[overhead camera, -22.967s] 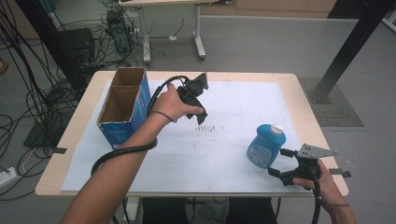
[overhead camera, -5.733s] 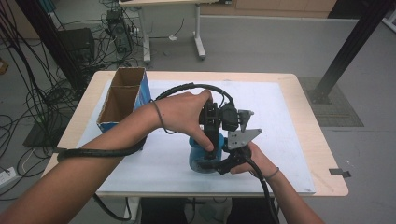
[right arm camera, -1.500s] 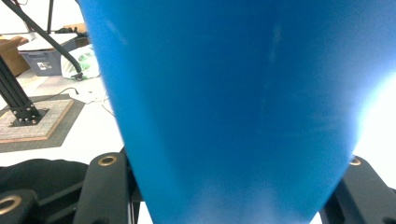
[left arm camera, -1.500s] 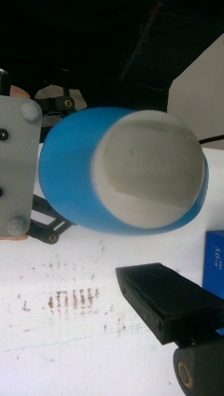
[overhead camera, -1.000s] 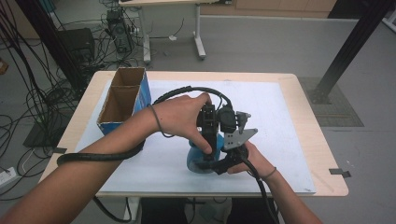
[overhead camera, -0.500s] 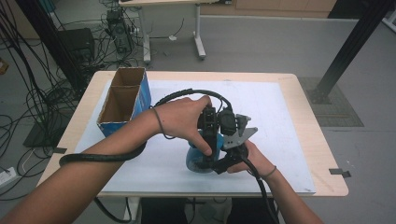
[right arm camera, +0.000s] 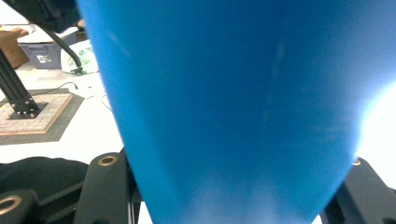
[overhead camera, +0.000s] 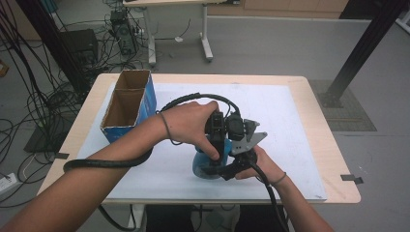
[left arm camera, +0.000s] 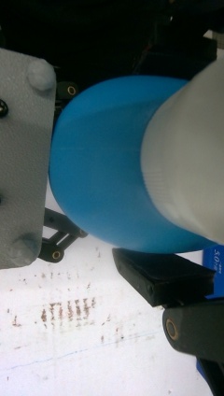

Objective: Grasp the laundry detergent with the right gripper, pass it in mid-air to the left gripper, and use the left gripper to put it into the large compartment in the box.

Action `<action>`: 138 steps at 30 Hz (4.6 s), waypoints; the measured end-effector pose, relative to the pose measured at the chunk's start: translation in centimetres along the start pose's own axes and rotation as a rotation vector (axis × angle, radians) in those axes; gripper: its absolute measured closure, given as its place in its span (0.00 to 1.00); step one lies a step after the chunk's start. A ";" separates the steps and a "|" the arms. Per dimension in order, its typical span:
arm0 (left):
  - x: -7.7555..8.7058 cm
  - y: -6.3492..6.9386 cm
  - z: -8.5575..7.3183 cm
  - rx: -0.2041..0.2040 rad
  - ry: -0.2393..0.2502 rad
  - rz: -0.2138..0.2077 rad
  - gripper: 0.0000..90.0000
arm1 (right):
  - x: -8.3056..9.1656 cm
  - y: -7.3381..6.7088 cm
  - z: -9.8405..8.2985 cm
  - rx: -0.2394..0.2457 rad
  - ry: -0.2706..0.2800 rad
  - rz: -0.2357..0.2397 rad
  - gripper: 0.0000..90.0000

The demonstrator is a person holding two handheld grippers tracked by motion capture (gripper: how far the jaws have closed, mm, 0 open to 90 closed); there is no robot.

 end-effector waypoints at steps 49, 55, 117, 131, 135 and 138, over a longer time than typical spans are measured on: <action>-0.1 -0.3 -0.1 0.016 0.003 -0.002 0.41 | 0.1 0.2 0.1 0.001 -0.005 0.005 0.46; 0.0 -0.2 -0.2 0.017 0.005 -0.002 0.41 | 0.1 0.2 0.1 0.000 -0.002 0.007 0.46; 0.1 0.1 -0.6 0.029 0.008 0.000 0.42 | -0.1 0.2 0.5 0.008 0.000 0.013 0.46; 0.1 0.1 -0.7 0.033 0.013 0.002 0.42 | -0.1 0.3 0.5 0.013 -0.002 0.013 0.46; 0.1 0.1 -0.7 0.033 0.010 0.003 0.42 | -0.1 0.3 0.5 0.007 0.001 0.018 0.46; 0.2 0.1 -0.7 0.036 0.012 0.000 0.42 | -0.1 0.3 0.6 0.011 -0.002 0.018 0.46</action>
Point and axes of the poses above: each handheld gripper's, and its own axes: x roughly backward along the jaws, z roughly out of its top, y roughly to its right, the point moved 7 cm from there along -x, roughly forward along the jaws, and after that the axes turned 14 degrees about -y, right-handed, at the moved point
